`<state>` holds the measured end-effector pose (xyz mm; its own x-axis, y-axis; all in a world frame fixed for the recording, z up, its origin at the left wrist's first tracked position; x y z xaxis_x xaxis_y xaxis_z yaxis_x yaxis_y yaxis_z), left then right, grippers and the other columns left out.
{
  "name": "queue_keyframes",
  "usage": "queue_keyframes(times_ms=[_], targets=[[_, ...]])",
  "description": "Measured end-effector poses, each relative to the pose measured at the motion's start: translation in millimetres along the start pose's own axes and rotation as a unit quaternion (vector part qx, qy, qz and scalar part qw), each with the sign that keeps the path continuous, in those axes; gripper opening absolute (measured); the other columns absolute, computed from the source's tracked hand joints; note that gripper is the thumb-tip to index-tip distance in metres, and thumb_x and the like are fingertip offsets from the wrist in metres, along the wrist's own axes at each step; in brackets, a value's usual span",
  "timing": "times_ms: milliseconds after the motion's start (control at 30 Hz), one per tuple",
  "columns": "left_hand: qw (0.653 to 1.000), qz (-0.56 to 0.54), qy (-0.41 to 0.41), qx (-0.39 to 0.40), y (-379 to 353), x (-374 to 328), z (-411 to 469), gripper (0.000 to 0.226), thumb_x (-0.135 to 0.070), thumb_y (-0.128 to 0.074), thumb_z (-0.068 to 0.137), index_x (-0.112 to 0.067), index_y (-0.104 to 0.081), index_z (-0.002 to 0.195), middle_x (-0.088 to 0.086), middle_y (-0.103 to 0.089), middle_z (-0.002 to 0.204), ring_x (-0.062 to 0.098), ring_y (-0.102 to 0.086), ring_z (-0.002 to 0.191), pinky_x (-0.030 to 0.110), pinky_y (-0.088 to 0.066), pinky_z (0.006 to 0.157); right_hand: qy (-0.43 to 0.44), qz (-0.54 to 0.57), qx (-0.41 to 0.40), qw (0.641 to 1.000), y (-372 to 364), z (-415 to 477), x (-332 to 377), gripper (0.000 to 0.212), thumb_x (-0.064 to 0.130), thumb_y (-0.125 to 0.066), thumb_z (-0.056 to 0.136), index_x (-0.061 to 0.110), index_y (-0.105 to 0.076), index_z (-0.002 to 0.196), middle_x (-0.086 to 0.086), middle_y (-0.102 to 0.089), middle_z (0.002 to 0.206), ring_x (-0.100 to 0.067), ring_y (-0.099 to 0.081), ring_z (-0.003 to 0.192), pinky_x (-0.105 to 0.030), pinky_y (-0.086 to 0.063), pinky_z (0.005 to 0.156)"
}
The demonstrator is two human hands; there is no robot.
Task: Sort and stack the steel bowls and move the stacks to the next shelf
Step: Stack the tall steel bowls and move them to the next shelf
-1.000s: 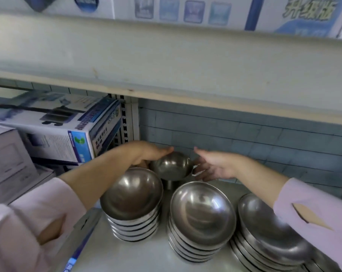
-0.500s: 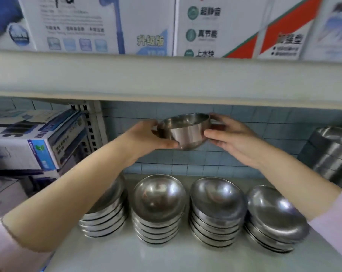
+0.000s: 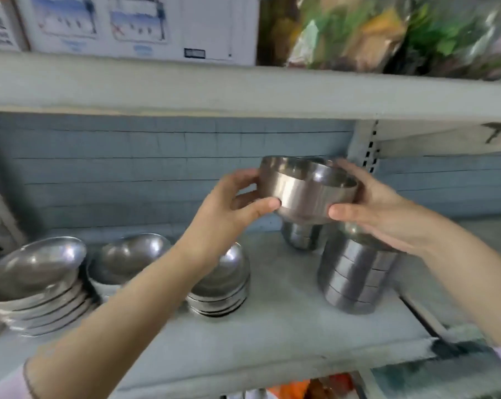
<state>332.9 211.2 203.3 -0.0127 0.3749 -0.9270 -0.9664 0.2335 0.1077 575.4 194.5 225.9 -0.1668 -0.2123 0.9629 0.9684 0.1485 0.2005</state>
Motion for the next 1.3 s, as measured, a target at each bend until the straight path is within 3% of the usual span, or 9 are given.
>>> queue_keyframes(times_ms=[100,167,333,500,700,800,933,1033,1300], targets=[[0.999,-0.011,-0.022,0.021,-58,18,9,0.064,-0.040,-0.071,0.082,-0.028,-0.046,0.140,-0.013,-0.051,0.142,0.005,-0.049,0.129,0.036,-0.041,0.109,0.027,-0.045,-0.030,0.998,47,-19,-9,0.118,0.053,-0.097,0.029,0.042,-0.049,0.135,0.012,-0.069,0.124,-0.014,-0.064,0.118,-0.040,-0.051,0.101],[0.999,-0.010,-0.004,0.045,-93,35,10,0.077,-0.051,-0.068,0.080,-0.035,-0.033,0.147,-0.019,-0.041,0.149,0.007,-0.042,0.137,0.038,-0.036,0.113,0.047,-0.031,-0.052,0.997,70,-28,-18,0.120,0.054,-0.097,0.024,0.041,-0.050,0.133,0.015,-0.069,0.123,-0.009,-0.065,0.115,-0.027,-0.054,0.092],[0.994,0.031,0.071,0.077,-157,96,-11,0.105,-0.049,-0.076,0.072,-0.040,-0.006,0.150,-0.030,-0.016,0.154,-0.018,-0.014,0.138,0.006,-0.019,0.108,0.042,-0.032,-0.096,0.994,107,-38,-58,0.096,0.052,-0.096,0.028,0.060,-0.052,0.113,0.031,-0.068,0.112,0.002,-0.064,0.110,-0.020,-0.052,0.093],[0.994,-0.010,0.102,0.035,-182,143,-23,0.078,-0.020,-0.071,0.087,-0.041,-0.021,0.143,-0.025,-0.040,0.143,-0.016,-0.040,0.126,0.006,-0.040,0.092,0.027,-0.040,-0.086,0.995,108,-40,-92,0.098,0.040,-0.095,0.044,0.057,-0.043,0.125,0.033,-0.063,0.120,0.010,-0.056,0.118,-0.019,-0.044,0.103],[0.996,-0.012,0.091,0.021,-191,149,-31,0.078,-0.022,-0.065,0.089,-0.039,-0.017,0.148,-0.040,-0.039,0.140,-0.011,-0.037,0.132,0.009,-0.036,0.100,0.005,-0.056,-0.041,0.998,123,-36,-100,0.121,0.057,-0.096,0.031,0.057,-0.037,0.136,0.025,-0.054,0.138,0.003,-0.050,0.130,-0.034,-0.038,0.114],[0.995,-0.013,0.100,0.030,-188,155,-31,0.080,-0.028,-0.066,0.090,-0.038,-0.014,0.150,-0.033,-0.034,0.147,-0.005,-0.033,0.138,0.027,-0.034,0.114,-0.005,-0.060,-0.023,0.998,126,-34,-103,0.129,0.059,-0.095,0.034,0.056,-0.024,0.142,0.028,-0.047,0.142,0.006,-0.048,0.130,-0.031,-0.038,0.112],[0.992,-0.010,0.118,0.034,-185,164,-32,0.088,-0.039,-0.069,0.086,-0.037,-0.012,0.153,-0.025,-0.031,0.153,0.000,-0.032,0.140,0.042,-0.030,0.117,-0.019,0.032,-0.039,0.999,121,-46,-120,0.119,0.077,-0.079,0.050,0.050,-0.020,0.150,0.019,-0.049,0.146,-0.002,-0.052,0.130,-0.031,-0.045,0.106],[0.992,-0.017,0.121,0.028,-183,171,-31,0.093,-0.050,-0.073,0.080,-0.037,-0.016,0.152,-0.018,-0.038,0.151,0.006,-0.038,0.138,0.045,-0.034,0.114,-0.046,0.096,-0.083,0.991,107,-57,-145,0.105,0.083,-0.071,0.055,0.039,-0.039,0.146,0.002,-0.067,0.126,-0.018,-0.064,0.115,-0.037,-0.051,0.095],[0.992,-0.054,0.114,0.031,-179,178,-28,0.082,-0.032,-0.076,0.081,-0.044,-0.027,0.145,-0.034,-0.049,0.135,-0.004,-0.047,0.127,0.018,-0.040,0.105,-0.073,0.123,-0.151,0.978,84,-60,-155,0.085,0.085,-0.072,0.051,0.041,-0.056,0.122,0.019,-0.071,0.112,-0.001,-0.067,0.099,-0.033,-0.047,0.086]])
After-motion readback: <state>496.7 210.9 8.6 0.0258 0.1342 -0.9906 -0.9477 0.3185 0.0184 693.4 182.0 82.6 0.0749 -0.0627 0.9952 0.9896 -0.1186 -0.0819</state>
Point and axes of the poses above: each hand's wrist, its own z-axis towards the middle knuckle, its own y-axis out of the back of the hand, x = y × z, the point moved 1 cm from there along z, towards the middle knuckle
